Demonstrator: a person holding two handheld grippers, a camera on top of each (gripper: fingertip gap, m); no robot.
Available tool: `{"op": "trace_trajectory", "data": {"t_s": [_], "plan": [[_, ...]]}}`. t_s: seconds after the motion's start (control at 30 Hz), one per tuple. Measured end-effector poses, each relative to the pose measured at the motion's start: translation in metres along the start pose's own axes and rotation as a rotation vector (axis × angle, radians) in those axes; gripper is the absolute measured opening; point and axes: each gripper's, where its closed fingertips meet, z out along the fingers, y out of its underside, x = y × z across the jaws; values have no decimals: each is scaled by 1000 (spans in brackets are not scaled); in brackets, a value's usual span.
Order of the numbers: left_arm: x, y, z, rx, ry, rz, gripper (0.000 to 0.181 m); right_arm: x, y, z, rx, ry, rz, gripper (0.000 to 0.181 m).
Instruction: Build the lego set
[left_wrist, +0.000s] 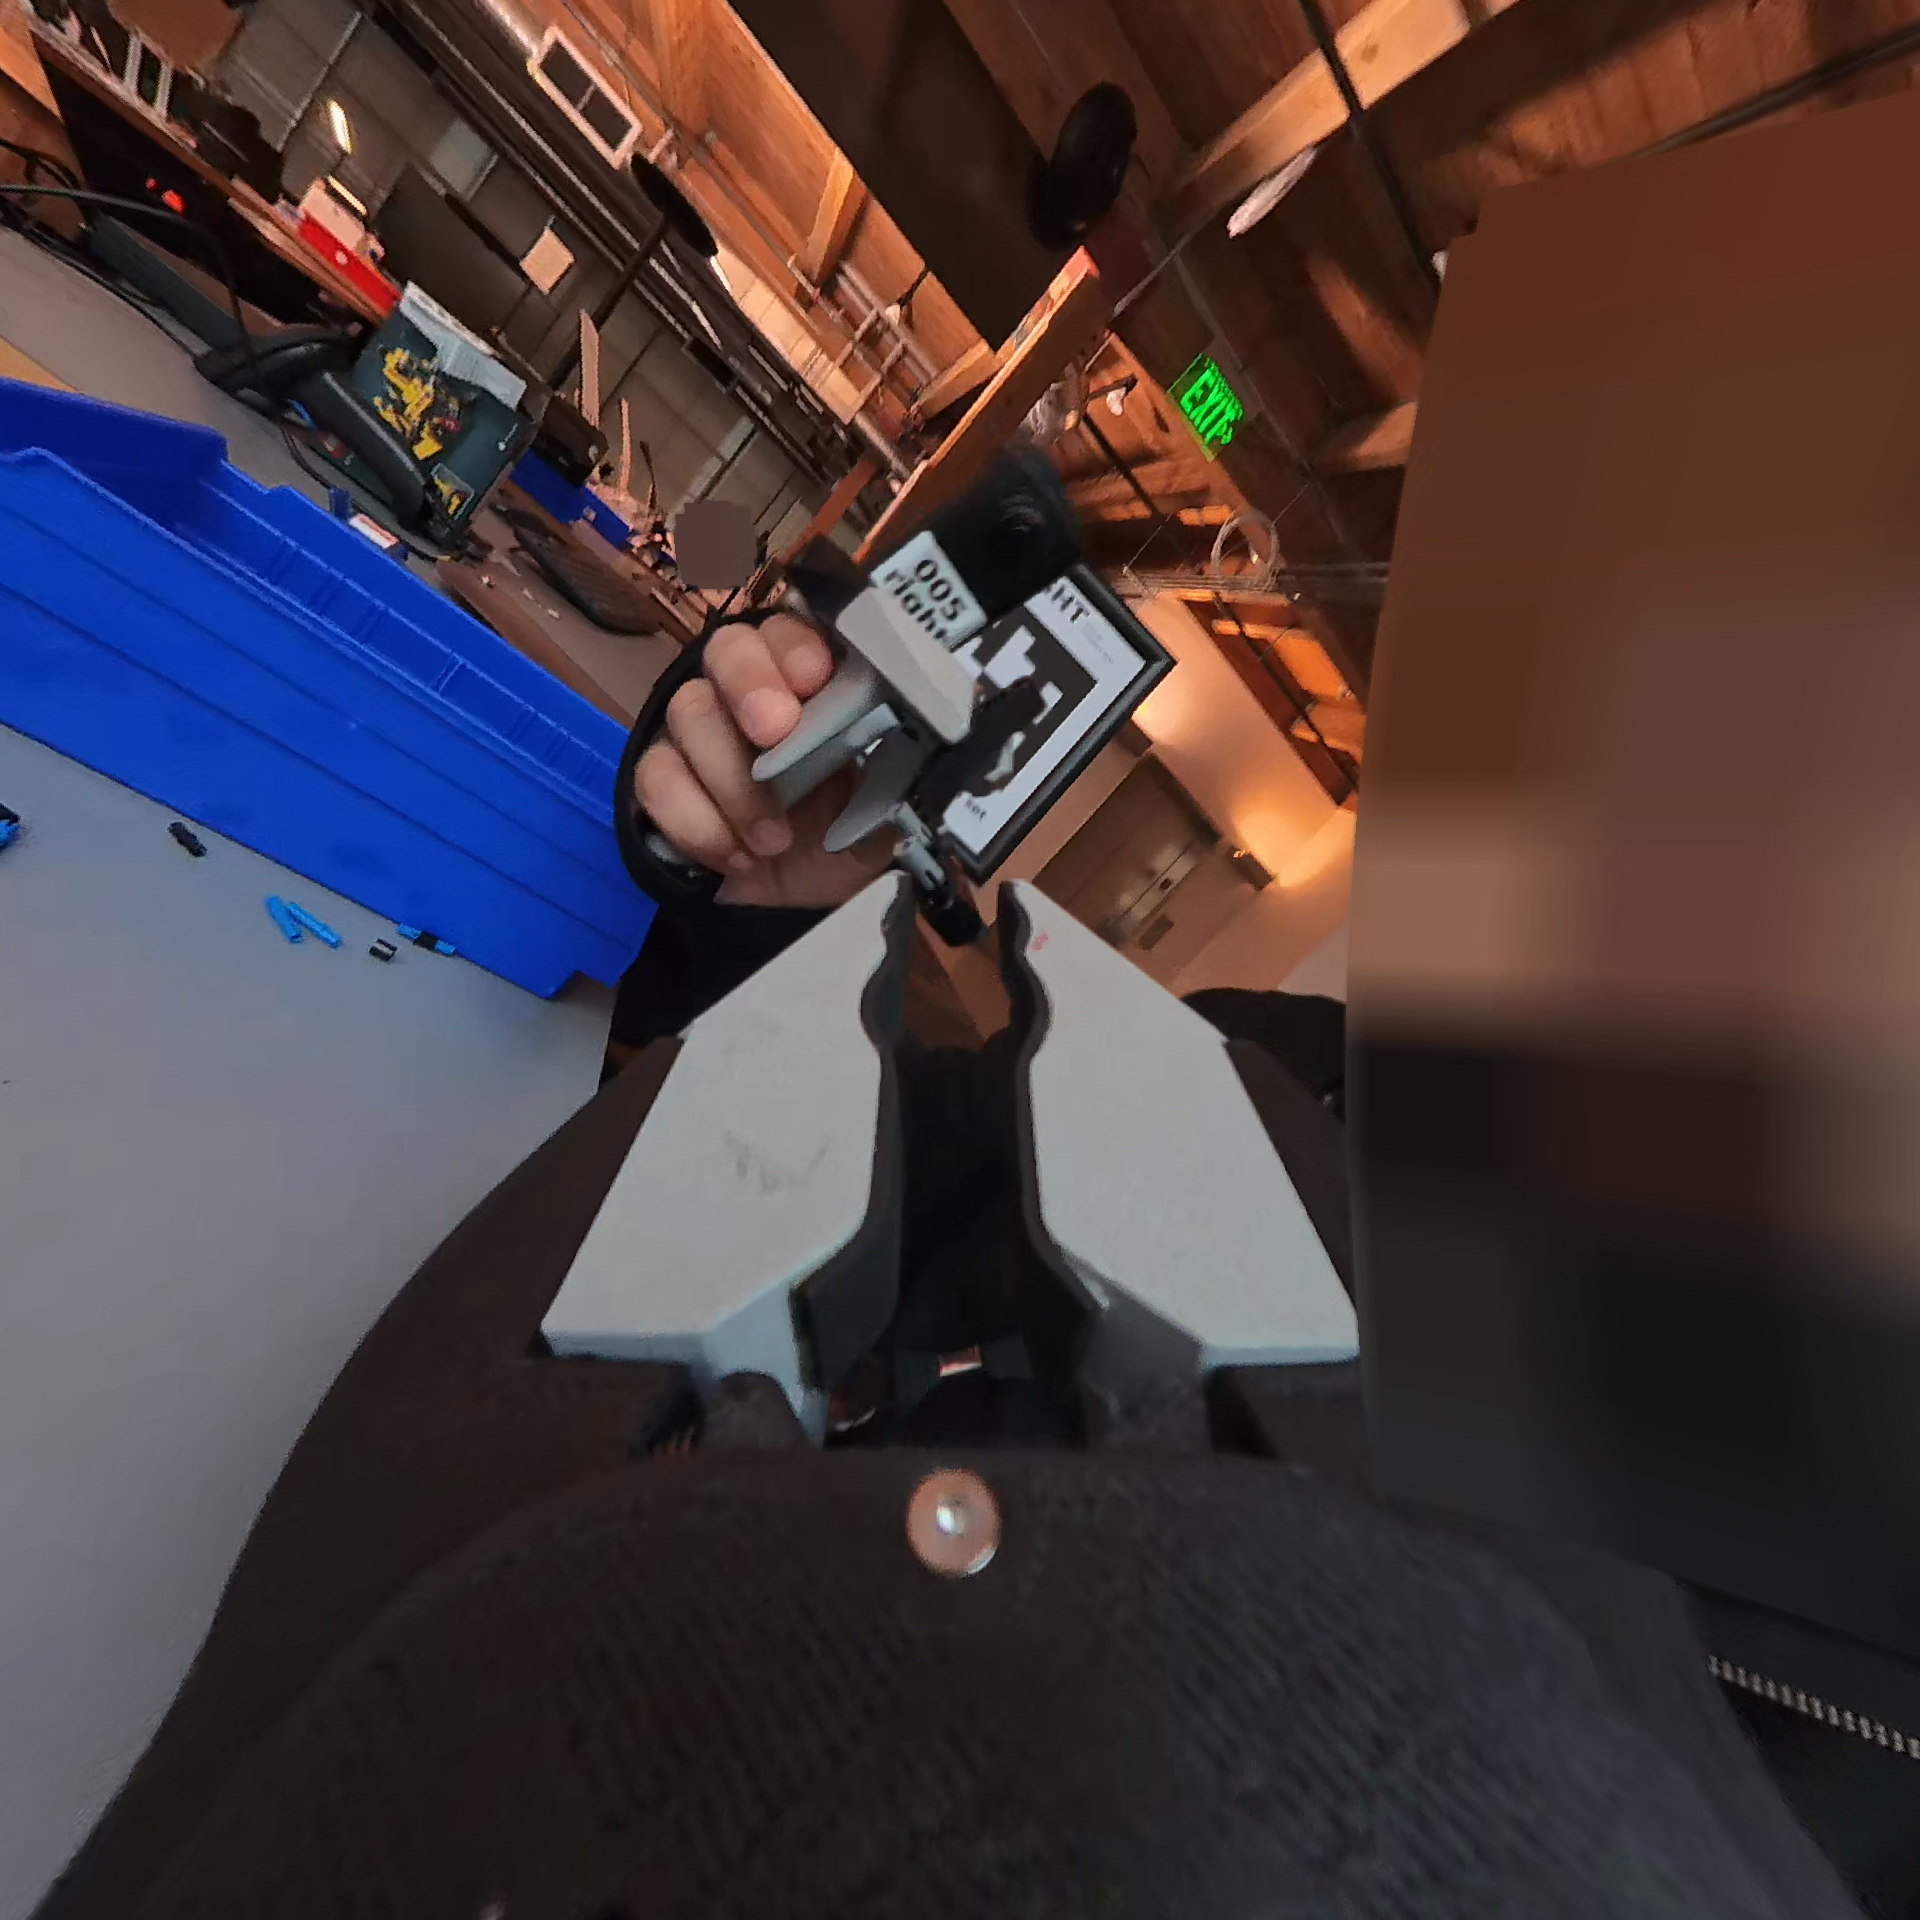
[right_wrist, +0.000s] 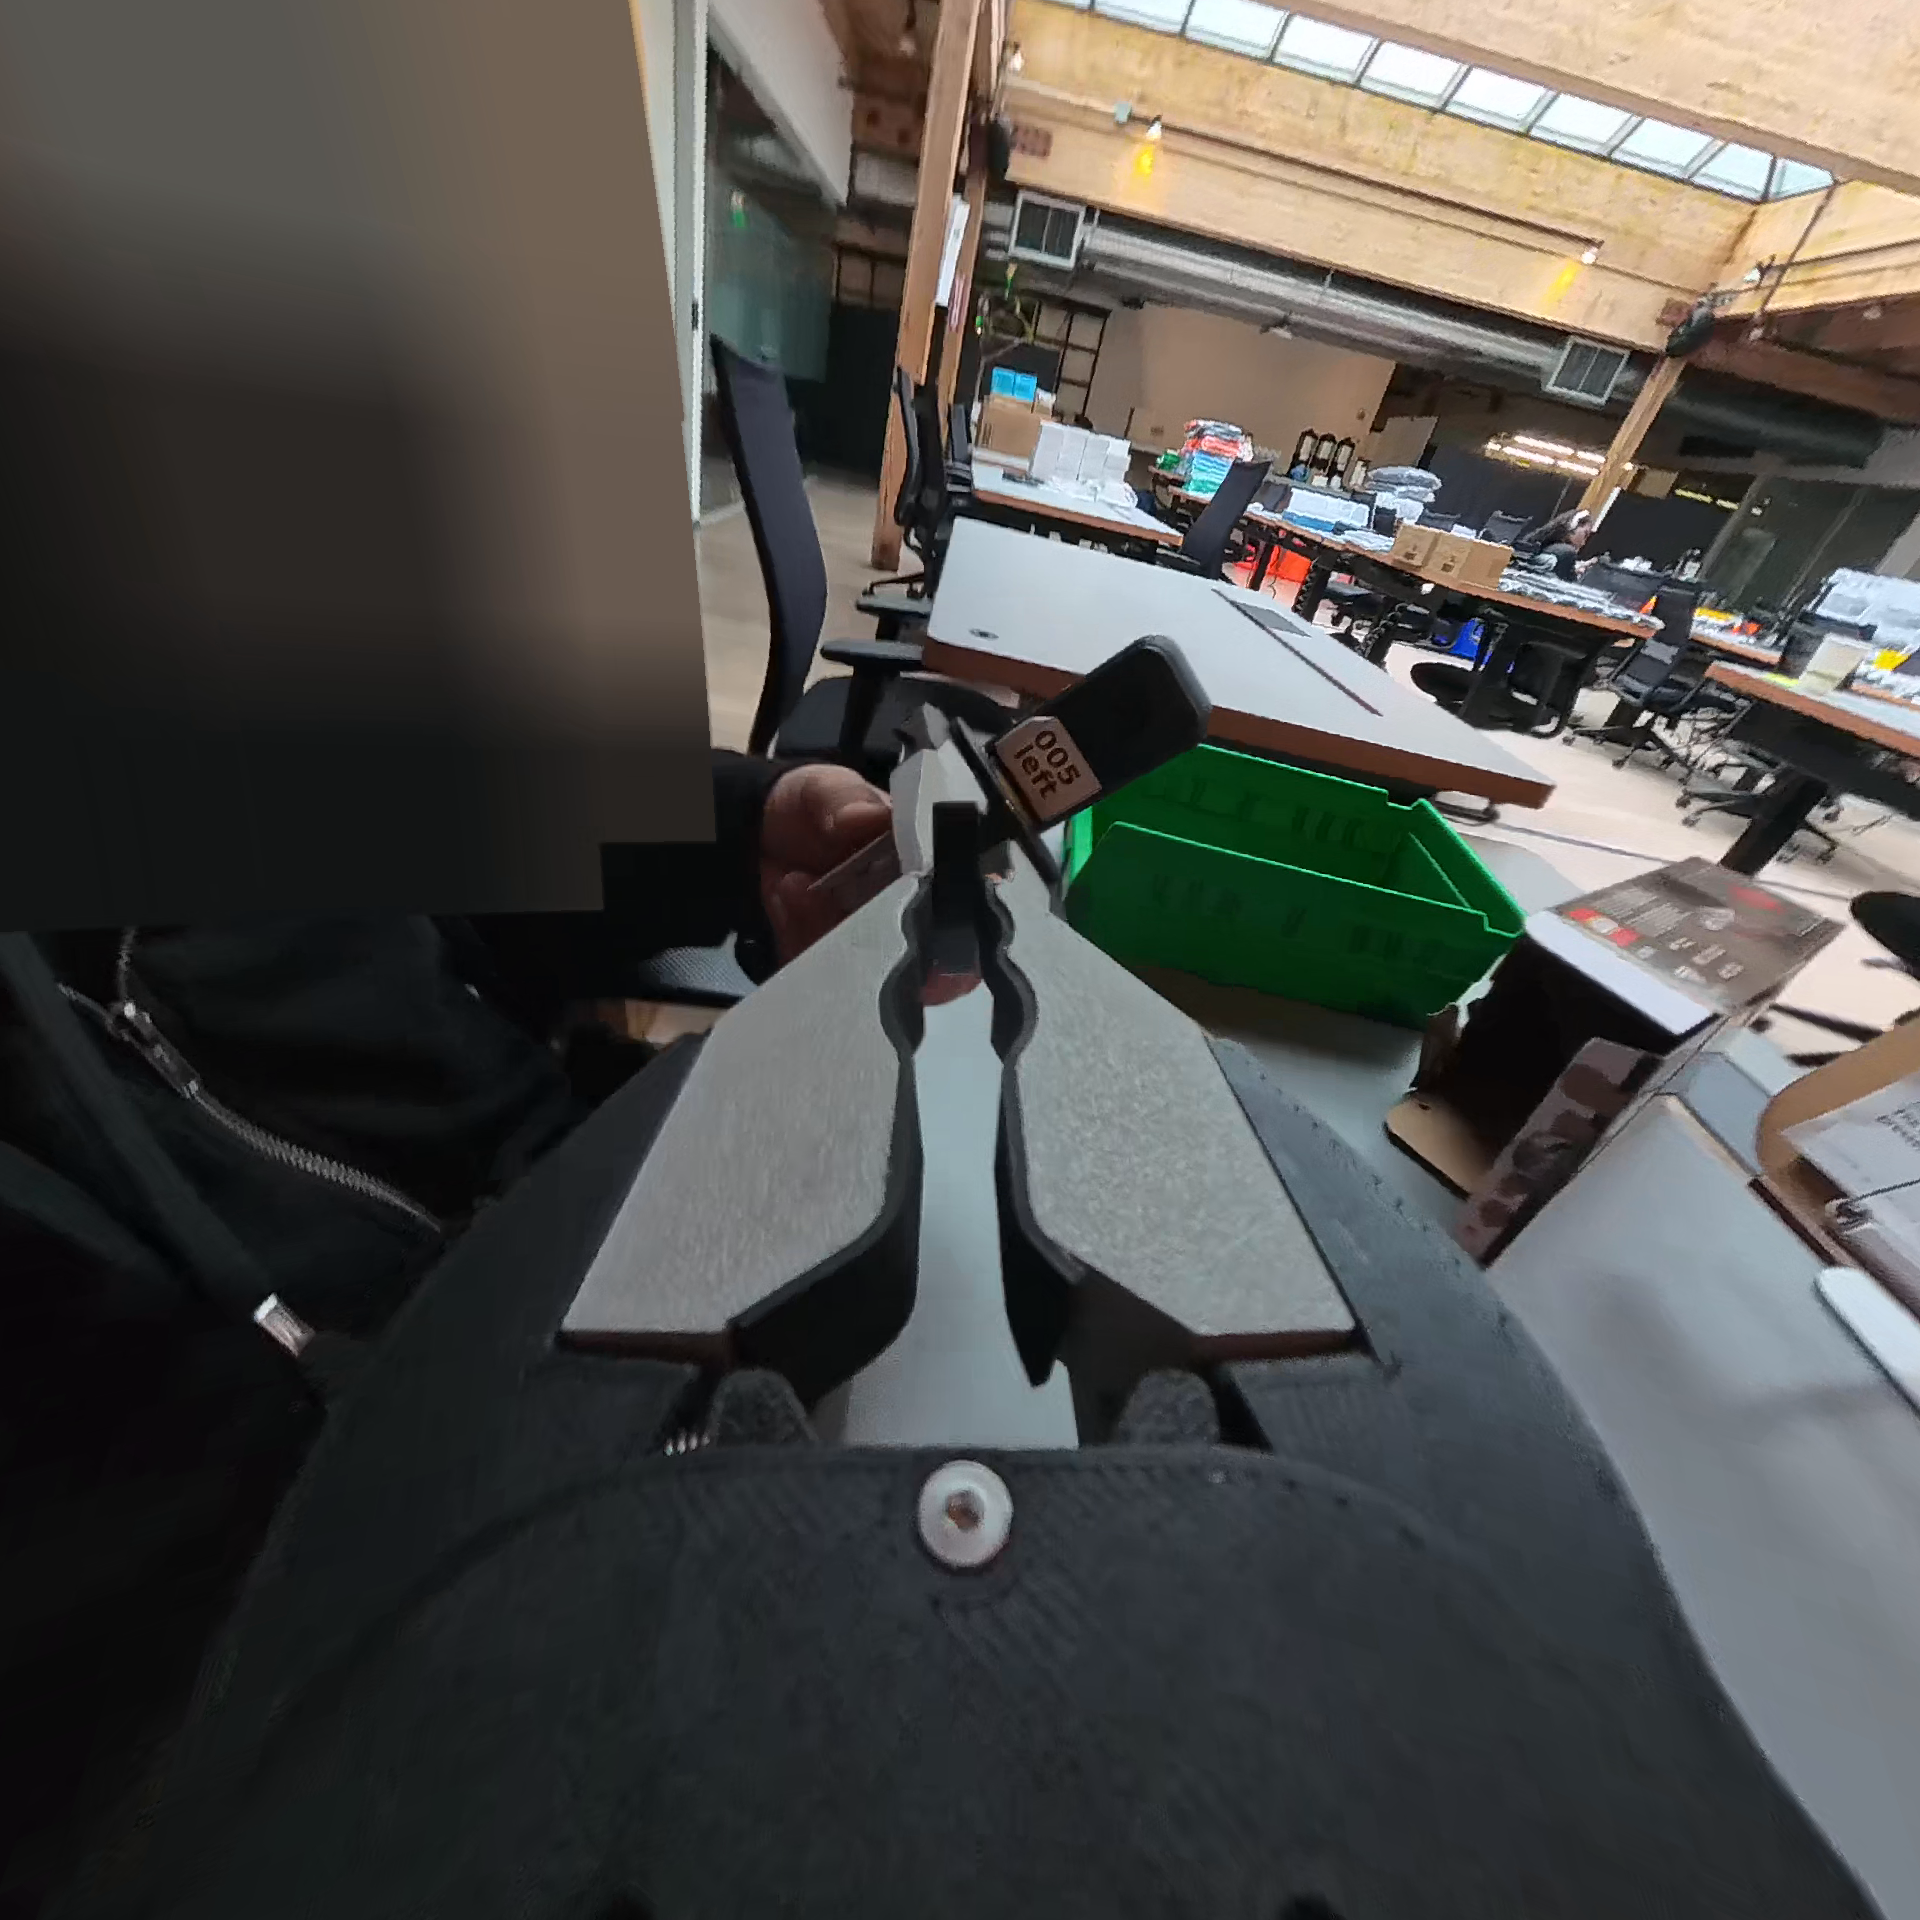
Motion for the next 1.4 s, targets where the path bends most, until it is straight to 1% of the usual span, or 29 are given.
{"op": "trace_trajectory", "data": {"t_s": [0.1, 0.17, 0.27, 0.37, 0.4, 0.5, 0.57, 0.63, 0.67, 0.73, 0.97, 1.1, 1.13, 1.3, 1.4], "plan": [[-5, 6, 1, -30, -32, 41, 9, -5, 5, 0, -58, 19, -107, 5], [-10, 5, 0, -21, -59, 68, 8, 3, 6, 0, -75, 83, -127, 7], [-17, -6, -6, 52, -133, 147, 7, 21, 11, 1, -81, 196, -79, 14], [-25, -17, -15, 99, -219, 231, 6, 39, 28, 2, -145, 260, 61, 14], [-26, -18, -17, 103, -236, 250, 6, 39, 34, 4, -153, 242, 125, 15], [-29, -20, -18, 119, -267, 287, 6, 32, 42, 18, -104, 128, 316, 15], [-32, -17, -17, 111, -270, 279, 6, 27, 43, 26, -59, 68, 396, 17], [-33, -17, -17, 122, -271, 273, 6, 31, 46, 30, -29, 73, 451, 10], [-34, -16, -16, 117, -270, 270, 5, 33, 49, 30, -33, 78, 470, 10], [-36, -16, -16, 123, -282, 273, 6, 32, 50, 31, -24, 68, 486, 8], [-43, -13, -14, 142, -309, 282, 5, 30, 53, 38, 7, 35, 550, 15], [-44, -13, -15, 146, -314, 281, 5, 33, 52, 35, 36, 24, 595, 8], [-43, -13, -15, 144, -312, 287, 5, 34, 52, 33, 44, 27, 595, 5], [-43, -13, -14, 146, -309, 281, 5, 36, 52, 32, 28, 54, 559, 6], [-45, -13, -14, 150, -317, 282, 5, 36, 53, 32, 37, 46, 569, 7]]}}
